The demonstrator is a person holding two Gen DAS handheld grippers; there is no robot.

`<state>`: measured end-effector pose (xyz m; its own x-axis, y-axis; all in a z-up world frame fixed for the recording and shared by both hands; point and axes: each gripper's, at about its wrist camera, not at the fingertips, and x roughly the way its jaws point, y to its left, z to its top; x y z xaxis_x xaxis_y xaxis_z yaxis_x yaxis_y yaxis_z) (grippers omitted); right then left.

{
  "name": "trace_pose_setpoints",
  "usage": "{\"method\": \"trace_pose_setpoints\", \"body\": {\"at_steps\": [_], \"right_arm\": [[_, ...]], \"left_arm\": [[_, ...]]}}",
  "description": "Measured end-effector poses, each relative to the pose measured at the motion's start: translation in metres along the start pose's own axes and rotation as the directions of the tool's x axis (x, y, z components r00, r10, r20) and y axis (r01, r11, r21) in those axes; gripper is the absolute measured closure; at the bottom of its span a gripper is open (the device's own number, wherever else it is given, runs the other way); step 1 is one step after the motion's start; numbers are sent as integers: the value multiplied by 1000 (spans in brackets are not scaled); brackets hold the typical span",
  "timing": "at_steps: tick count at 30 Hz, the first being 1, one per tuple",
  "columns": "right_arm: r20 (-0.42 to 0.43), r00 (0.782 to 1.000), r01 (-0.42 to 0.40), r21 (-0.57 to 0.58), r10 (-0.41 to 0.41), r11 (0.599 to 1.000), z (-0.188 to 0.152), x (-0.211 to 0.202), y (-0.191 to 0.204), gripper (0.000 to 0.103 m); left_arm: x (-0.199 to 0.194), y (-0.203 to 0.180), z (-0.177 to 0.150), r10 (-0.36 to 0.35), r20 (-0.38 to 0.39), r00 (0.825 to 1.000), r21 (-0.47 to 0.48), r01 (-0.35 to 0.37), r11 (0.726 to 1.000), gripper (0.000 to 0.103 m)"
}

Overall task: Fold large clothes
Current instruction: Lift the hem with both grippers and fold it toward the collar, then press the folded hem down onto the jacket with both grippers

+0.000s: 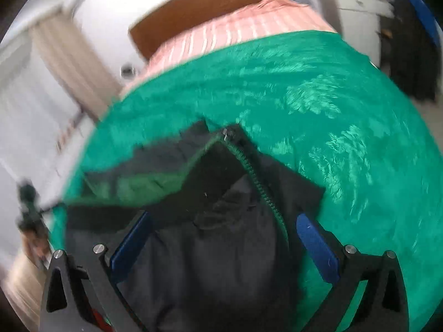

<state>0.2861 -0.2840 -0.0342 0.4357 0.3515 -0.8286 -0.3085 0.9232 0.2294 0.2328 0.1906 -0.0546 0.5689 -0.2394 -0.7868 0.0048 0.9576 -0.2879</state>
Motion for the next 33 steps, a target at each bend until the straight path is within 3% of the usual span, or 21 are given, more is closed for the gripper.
{"method": "trace_pose_setpoints", "body": {"at_steps": [1, 2, 3, 4, 5, 6, 7, 12, 15, 17, 20, 21, 25, 28, 33], "right_arm": [[-26, 999, 41, -27, -42, 999, 1, 10, 3, 1], [-44, 997, 68, -42, -70, 997, 0, 17, 4, 10], [-58, 996, 64, -43, -67, 997, 1, 26, 4, 28], [-64, 996, 67, -31, -69, 997, 0, 30, 4, 38], [-53, 995, 84, -29, -85, 996, 0, 30, 7, 65], [-35, 993, 111, -34, -113, 993, -1, 27, 10, 82], [-2, 989, 151, -46, -151, 988, -1, 18, 14, 83], [150, 977, 158, -28, -152, 987, 20, -30, 18, 88], [203, 964, 174, 8, -172, 985, 40, -27, 19, 88], [190, 963, 184, 57, -192, 981, 50, 6, 9, 88], [91, 978, 173, 130, -186, 976, 39, 74, -18, 86], [72, 983, 153, 159, -166, 975, 31, 91, -27, 81], [187, 982, -36, 296, -21, 954, 7, 106, -59, 79], [230, 973, -101, 318, 27, 943, -2, 110, -70, 78], [263, 963, -145, 326, 57, 934, -10, 113, -73, 78]], "left_arm": [[9, -6, 3, 18, -28, 999, 25, -17, 1000, 13], [20, -11, 4, 46, -57, 997, 43, -44, 998, 18], [32, -14, 4, 66, -89, 994, 52, -62, 997, 46], [39, -16, 1, 77, -112, 991, 51, -72, 996, 74], [39, -18, -1, 93, -107, 990, 54, -88, 995, 85], [33, -20, -4, 122, -79, 989, 69, -117, 991, 91], [22, -20, -5, 135, -40, 990, 76, -131, 988, 93], [-24, 0, 14, 80, 100, 992, -51, -75, 996, 94], [-16, -8, 33, 149, 178, 973, -51, -142, 988, 94], [18, -1, 42, 193, 158, 969, -100, -178, 979, 93], [86, 23, 39, 234, 53, 971, -157, -223, 962, 90], [99, 27, 33, 226, 48, 973, -162, -215, 963, 85], [113, 43, 20, 173, 117, 978, -233, -142, 962, 73], [117, 53, 13, 137, 140, 981, -263, -96, 960, 70], [123, 54, 9, 132, 162, 978, -271, -85, 959, 68]]}}
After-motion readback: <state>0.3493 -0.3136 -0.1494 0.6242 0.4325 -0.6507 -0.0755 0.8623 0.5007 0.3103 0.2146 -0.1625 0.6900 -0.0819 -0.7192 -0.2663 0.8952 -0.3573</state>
